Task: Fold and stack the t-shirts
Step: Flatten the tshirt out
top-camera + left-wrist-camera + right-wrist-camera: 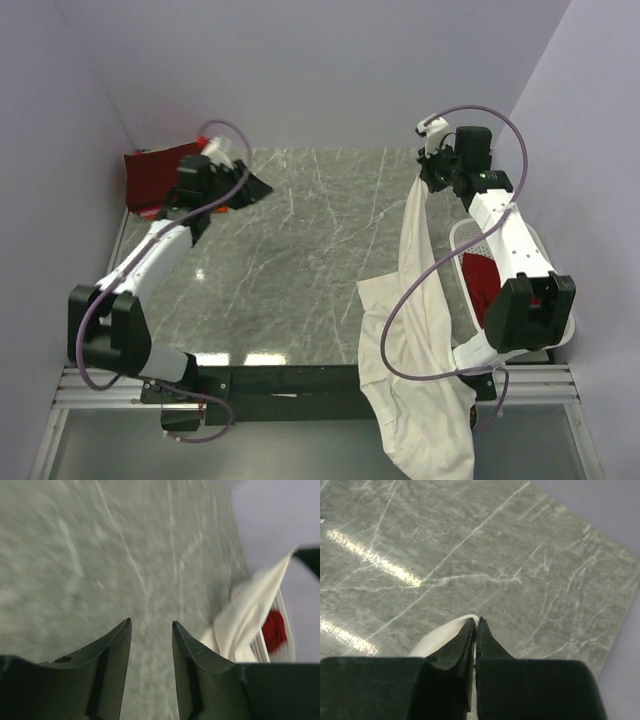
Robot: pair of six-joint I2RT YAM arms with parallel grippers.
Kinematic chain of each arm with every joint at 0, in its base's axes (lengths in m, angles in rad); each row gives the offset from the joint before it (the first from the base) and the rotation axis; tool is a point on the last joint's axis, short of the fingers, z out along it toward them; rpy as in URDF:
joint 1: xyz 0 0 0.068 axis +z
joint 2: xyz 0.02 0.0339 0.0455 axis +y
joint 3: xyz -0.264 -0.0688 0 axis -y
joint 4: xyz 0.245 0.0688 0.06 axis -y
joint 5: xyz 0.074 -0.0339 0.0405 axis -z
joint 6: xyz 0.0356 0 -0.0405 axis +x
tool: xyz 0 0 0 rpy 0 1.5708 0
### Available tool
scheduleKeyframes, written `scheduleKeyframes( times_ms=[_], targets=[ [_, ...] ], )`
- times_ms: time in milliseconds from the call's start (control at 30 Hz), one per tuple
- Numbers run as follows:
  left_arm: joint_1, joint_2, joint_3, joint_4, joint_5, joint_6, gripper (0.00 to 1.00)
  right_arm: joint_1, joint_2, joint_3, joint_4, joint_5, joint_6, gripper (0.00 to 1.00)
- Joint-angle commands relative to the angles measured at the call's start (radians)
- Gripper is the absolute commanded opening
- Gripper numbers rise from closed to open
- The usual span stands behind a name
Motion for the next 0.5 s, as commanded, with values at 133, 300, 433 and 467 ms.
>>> scheduleKeyframes(
  times_ms=[133, 300, 433, 467],
  targets=[
    [-0.298, 0.279, 0.088, -0.063, 0.08, -0.081, 0.44, -0.004, -0.099, 0.016, 0.105, 0.024, -0.028, 0.0],
    [-0.438, 0.484, 0.205, -0.157, 0.033, -0.113, 0.4, -0.004, -0.131, -0.042, 0.112, 0.027, -0.023, 0.0],
    [-0.53, 0.539, 0.208, -0.151, 0.017, -0.125, 0.4, -0.005, -0.146, -0.073, 0.114, 0.025, -0.026, 0.0],
    [-0.541, 0.559, 0.204, -0.145, 0.028, -0.131, 0.4, -0.005, -0.151, -0.081, 0.114, 0.025, -0.029, 0.0]
  ],
)
